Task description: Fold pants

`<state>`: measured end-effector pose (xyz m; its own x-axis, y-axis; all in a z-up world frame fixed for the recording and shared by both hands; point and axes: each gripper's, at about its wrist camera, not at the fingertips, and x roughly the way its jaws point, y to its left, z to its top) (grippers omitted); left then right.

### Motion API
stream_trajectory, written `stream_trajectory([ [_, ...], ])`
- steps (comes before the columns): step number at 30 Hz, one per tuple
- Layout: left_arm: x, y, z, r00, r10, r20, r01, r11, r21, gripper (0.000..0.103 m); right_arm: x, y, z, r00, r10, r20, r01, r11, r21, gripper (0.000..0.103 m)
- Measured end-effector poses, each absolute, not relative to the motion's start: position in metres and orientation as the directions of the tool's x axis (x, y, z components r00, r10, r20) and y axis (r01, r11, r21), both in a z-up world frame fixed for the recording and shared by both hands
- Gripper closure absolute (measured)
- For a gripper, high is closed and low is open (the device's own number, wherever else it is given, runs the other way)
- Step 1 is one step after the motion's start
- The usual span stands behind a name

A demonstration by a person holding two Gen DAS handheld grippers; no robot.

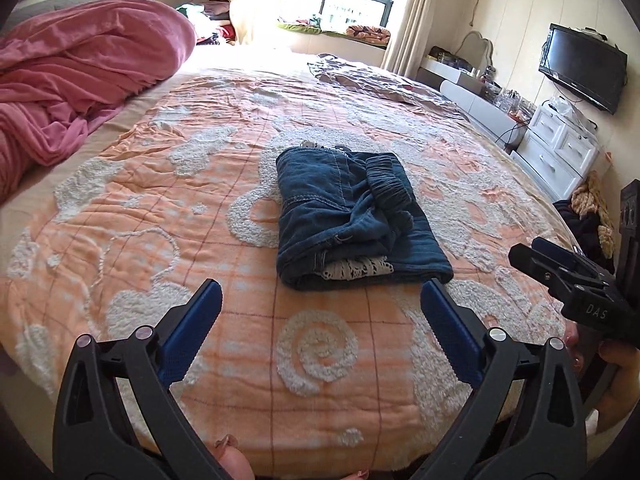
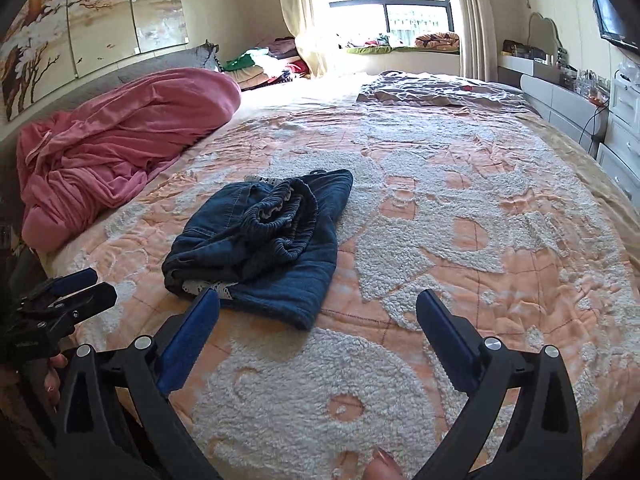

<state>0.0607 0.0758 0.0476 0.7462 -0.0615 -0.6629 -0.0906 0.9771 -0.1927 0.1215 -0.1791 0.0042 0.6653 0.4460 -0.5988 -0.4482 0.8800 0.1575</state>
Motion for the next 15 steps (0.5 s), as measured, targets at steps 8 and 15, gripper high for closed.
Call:
stream_trajectory([
  [8,0.035,0.064,0.049,0.742,-0.059,-0.667,-0.086,0.980,-0.182,0.010,0.091,-0.184,0.012,0.678,0.444,-0.586,-0.456,0.879,0.139,0.005],
  [15,0.021,0.054,0.044,0.740,-0.070,-0.669,-0.071,0.981,-0.181,0.010,0.069,-0.187,0.008,0.688,0.425,-0.588,-0.454,0.884,0.109,0.005],
])
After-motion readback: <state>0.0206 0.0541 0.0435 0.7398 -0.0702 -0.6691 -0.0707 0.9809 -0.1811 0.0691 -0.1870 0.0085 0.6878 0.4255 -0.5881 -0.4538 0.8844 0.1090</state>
